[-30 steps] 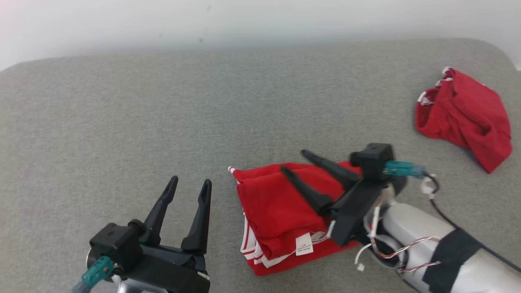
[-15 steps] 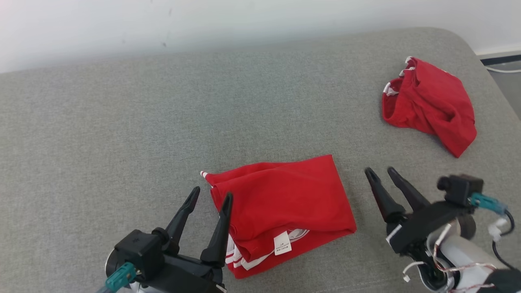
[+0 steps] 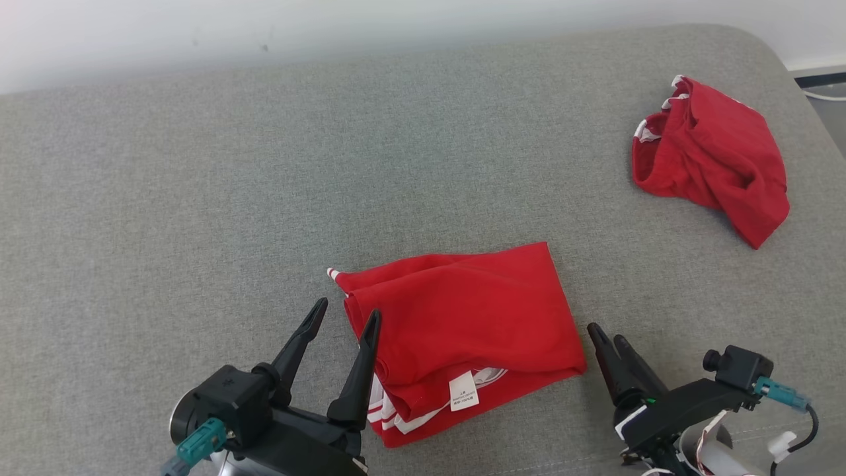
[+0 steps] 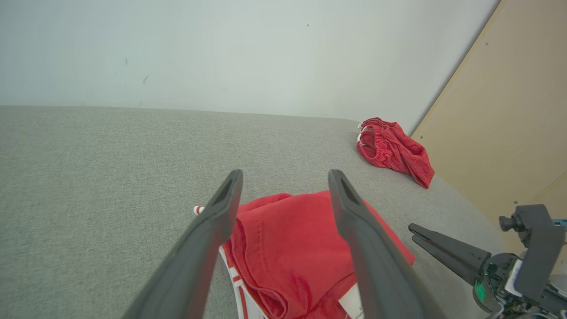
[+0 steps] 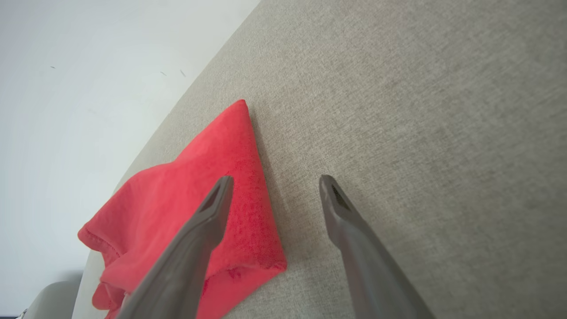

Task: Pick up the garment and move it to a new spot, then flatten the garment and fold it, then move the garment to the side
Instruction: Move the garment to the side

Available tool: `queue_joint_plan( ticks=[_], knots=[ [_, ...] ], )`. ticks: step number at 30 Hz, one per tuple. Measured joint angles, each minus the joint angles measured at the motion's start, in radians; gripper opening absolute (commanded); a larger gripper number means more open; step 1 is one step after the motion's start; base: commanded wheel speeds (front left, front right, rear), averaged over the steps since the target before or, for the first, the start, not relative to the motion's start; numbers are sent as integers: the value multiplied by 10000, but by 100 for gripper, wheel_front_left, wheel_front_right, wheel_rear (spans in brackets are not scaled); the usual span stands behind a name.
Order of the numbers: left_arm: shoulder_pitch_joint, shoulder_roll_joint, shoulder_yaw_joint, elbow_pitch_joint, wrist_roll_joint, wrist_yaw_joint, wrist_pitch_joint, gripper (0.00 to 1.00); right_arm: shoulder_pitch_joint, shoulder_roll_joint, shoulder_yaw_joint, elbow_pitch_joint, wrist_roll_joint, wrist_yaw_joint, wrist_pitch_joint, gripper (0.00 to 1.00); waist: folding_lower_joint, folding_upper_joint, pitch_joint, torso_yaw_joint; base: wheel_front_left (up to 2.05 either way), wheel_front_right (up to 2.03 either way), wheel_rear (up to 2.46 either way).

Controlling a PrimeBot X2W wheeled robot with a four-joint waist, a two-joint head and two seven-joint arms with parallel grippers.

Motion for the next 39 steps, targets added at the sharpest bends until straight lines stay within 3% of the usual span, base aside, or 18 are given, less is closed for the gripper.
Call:
queue_joint_plan(
  ticks=[17,28,29,30,33,39],
  knots=[
    [-264,8,-81,0,61,-4,176,100,81,834,-75,414,982,433,109,100,0,0,275,454,0,0,0],
    [-298,56,23,-6,79,-2,173,100,-370,1035,-88,514,1267,433,391,100,0,0,317,689,0,0,0],
    [-298,56,27,-6,79,-2,173,100,-409,1037,-86,516,1267,433,435,65,0,0,321,699,0,0,0],
    [-298,56,27,-10,79,-2,173,100,-471,1034,-82,518,1267,431,456,44,0,0,325,709,0,0,0],
    [-298,54,33,-17,81,0,155,100,-686,1028,-81,485,1258,431,458,2,0,0,339,737,0,0,0],
    [-298,52,77,-31,92,0,153,100,-827,928,-92,115,1239,431,449,0,0,1,349,749,0,0,0]
  ],
)
